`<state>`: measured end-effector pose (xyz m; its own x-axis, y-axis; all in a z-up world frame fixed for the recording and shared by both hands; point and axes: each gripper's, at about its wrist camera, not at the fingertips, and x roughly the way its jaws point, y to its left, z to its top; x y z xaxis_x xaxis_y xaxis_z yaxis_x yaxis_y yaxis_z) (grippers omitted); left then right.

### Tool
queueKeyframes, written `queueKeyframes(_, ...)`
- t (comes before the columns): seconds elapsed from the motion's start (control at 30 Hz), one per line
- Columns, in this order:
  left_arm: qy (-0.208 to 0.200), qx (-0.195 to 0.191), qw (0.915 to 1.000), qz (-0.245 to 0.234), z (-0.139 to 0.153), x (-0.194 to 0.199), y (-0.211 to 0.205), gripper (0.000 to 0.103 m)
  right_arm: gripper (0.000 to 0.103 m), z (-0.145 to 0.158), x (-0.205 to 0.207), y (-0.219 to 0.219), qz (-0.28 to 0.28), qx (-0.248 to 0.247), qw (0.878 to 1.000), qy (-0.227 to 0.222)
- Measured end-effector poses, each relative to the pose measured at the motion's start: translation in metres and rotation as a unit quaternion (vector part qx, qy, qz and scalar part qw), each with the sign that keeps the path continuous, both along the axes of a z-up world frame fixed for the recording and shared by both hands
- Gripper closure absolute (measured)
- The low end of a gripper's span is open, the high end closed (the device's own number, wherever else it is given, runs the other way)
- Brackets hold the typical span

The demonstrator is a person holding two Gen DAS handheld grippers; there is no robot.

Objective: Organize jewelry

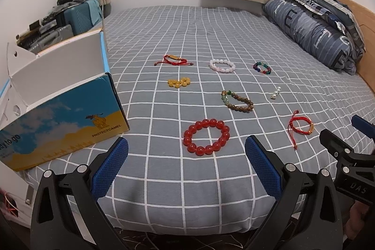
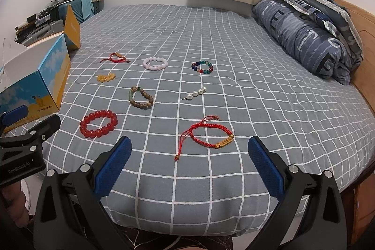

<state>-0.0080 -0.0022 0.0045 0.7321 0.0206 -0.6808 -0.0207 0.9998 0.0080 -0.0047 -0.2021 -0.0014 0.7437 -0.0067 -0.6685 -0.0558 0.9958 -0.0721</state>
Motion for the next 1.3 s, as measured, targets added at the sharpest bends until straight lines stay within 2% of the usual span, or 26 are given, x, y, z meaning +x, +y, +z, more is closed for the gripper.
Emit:
queueKeyframes(0.97, 0.007, 0.005, 1.0000, -0.001, -0.004, 0.004, 0.000, 0.006, 0.007, 0.001, 0.010, -0.005, -0.013, 0.000, 1.000, 0.005)
queueKeyframes(1.2, 0.016, 0.002, 0.9999, -0.002, -0.006, 0.024, 0.002, 0.006, 0.007, 0.000, 0.026, -0.006, -0.019, -0.003, 1.000, 0.014)
queueKeyframes(1.3, 0.024, -0.001, 0.9997, 0.000, -0.008, 0.046, 0.003, 0.006, 0.007, -0.003, 0.040, -0.008, -0.021, -0.004, 0.999, 0.025)
